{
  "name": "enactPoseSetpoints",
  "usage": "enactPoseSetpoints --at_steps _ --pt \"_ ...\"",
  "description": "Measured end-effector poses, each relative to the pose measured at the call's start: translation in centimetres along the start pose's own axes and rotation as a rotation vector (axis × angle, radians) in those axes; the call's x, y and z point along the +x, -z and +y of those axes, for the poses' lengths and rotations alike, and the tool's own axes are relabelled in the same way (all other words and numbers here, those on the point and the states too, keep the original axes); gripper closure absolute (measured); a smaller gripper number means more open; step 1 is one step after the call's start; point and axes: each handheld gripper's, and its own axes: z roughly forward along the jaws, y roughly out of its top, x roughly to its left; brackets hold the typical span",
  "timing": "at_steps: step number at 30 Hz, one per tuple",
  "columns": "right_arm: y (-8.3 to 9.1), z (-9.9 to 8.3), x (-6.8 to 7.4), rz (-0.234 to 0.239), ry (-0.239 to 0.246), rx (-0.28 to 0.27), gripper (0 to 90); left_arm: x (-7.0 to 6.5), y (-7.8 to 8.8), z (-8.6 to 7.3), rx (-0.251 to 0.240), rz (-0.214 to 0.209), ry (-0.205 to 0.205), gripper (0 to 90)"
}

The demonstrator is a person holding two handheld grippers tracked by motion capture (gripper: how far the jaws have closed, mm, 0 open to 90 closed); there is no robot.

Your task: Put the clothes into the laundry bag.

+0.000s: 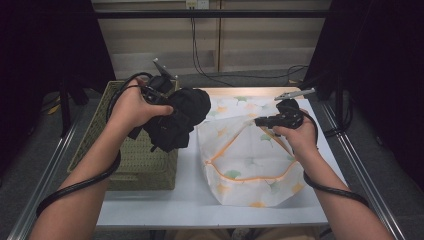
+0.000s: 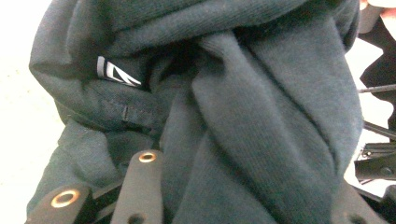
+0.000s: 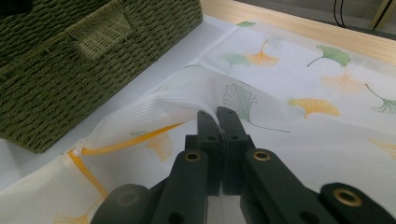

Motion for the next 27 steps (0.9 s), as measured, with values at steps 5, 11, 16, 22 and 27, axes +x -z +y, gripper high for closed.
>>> enactPoseSetpoints --at_steps 5,11,16,22,27 --pt "0.0 -0.1 0.0 0.000 -0.003 0.000 90.0 -0.4 -0.4 0.0 0.008 -0.010 -0.019 61.7" --pt "0.0 -0.1 0.0 0.000 0.001 0.003 90.0 -1.0 -0.9 0.1 0.035 -0.018 -0.051 61.6" --pt "-0.1 -0.1 0.0 0.002 0.001 0.003 90.0 -1.6 -1.3 0.2 0.038 -0.030 -0.063 61.6" --pt "-0.2 -0.1 0.1 0.004 0.001 0.003 90.0 -2.4 -1.9 0.3 0.047 -0.050 -0.090 61.5" --pt "-0.2 -0.1 0.0 0.004 0.002 0.004 90.0 -3.0 -2.3 0.4 0.063 -0.068 -0.106 61.5"
